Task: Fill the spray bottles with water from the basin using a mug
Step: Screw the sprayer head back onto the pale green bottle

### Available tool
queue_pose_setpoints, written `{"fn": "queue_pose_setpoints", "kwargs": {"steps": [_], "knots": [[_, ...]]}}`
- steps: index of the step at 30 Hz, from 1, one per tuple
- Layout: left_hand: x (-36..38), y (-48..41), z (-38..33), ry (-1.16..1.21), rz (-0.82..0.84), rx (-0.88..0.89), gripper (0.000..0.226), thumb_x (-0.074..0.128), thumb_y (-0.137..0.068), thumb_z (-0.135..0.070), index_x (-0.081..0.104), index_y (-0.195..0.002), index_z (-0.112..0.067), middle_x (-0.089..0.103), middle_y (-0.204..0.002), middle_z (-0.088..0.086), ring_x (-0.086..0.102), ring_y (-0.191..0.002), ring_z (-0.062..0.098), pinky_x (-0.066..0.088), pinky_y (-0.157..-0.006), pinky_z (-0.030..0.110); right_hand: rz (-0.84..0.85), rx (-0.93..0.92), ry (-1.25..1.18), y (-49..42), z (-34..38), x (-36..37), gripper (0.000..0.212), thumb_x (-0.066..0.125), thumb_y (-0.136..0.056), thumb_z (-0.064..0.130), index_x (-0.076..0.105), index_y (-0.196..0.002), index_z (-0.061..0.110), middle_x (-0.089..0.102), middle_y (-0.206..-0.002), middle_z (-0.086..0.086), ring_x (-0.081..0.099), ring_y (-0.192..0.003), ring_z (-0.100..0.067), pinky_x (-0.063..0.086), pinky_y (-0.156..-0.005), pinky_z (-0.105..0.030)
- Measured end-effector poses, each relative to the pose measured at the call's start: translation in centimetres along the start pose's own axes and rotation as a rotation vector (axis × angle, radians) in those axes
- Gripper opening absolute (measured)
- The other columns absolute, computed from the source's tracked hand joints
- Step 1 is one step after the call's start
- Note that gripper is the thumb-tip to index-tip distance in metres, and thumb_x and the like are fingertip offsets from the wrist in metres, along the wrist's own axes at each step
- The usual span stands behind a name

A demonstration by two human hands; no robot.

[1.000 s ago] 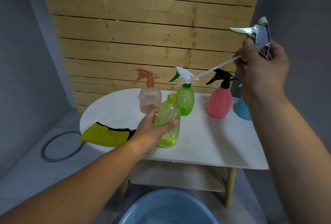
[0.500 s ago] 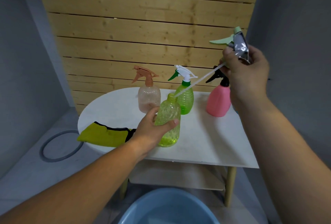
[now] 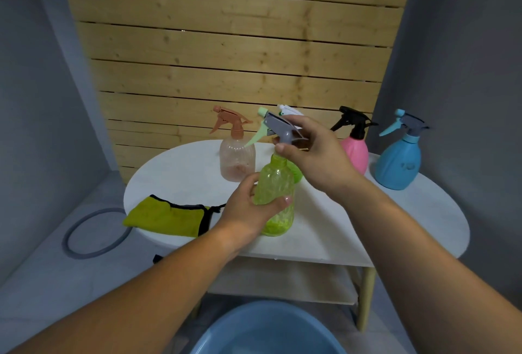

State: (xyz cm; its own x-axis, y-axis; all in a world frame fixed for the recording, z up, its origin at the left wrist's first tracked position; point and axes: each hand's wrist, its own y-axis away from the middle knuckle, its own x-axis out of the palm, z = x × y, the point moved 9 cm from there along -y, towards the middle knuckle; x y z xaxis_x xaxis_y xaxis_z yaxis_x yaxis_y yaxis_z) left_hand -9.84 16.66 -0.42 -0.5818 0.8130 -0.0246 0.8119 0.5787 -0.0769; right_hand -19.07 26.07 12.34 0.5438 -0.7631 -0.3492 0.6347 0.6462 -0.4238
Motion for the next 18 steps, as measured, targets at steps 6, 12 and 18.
{"fn": "queue_pose_setpoints", "kwargs": {"steps": [6, 12, 18], "knots": [[0.3, 0.0, -0.2, -0.033, 0.017, 0.008, 0.063, 0.086, -0.063, -0.039, 0.064, -0.121, -0.025, 0.076, -0.111, -0.001, 0.073, -0.102, 0.014, 0.057, -0.098, 0.046, 0.150, -0.015, 0.023, 0.1, 0.3, 0.1, 0.050, 0.070, -0.085, -0.005, 0.059, -0.122, 0.027, 0.068, -0.118, -0.003, 0.067, -0.108, -0.019, 0.053, -0.099, -0.032], [0.3, 0.0, -0.5, -0.066, 0.049, 0.013, 0.068, 0.090, -0.068, -0.034, 0.062, -0.130, -0.024, 0.074, -0.117, -0.001, 0.070, -0.109, 0.016, 0.055, -0.100, 0.045, 0.146, -0.092, 0.094, 0.7, 0.7, 0.4, 0.068, 0.066, -0.089, -0.003, 0.046, -0.145, 0.029, 0.057, -0.111, 0.018, 0.060, -0.094, 0.007, 0.046, -0.087, -0.008], [-0.2, 0.1, -0.3, -0.174, 0.129, 0.043, 0.068, 0.082, -0.081, -0.002, 0.053, -0.139, -0.025, 0.069, -0.125, -0.002, 0.065, -0.117, 0.012, 0.051, -0.107, 0.045, 0.104, -0.190, 0.085, 1.5, 0.9, 0.7, 0.066, 0.062, -0.087, -0.011, 0.052, -0.140, 0.027, 0.059, -0.128, 0.017, 0.057, -0.115, 0.009, 0.043, -0.096, -0.011]]}}
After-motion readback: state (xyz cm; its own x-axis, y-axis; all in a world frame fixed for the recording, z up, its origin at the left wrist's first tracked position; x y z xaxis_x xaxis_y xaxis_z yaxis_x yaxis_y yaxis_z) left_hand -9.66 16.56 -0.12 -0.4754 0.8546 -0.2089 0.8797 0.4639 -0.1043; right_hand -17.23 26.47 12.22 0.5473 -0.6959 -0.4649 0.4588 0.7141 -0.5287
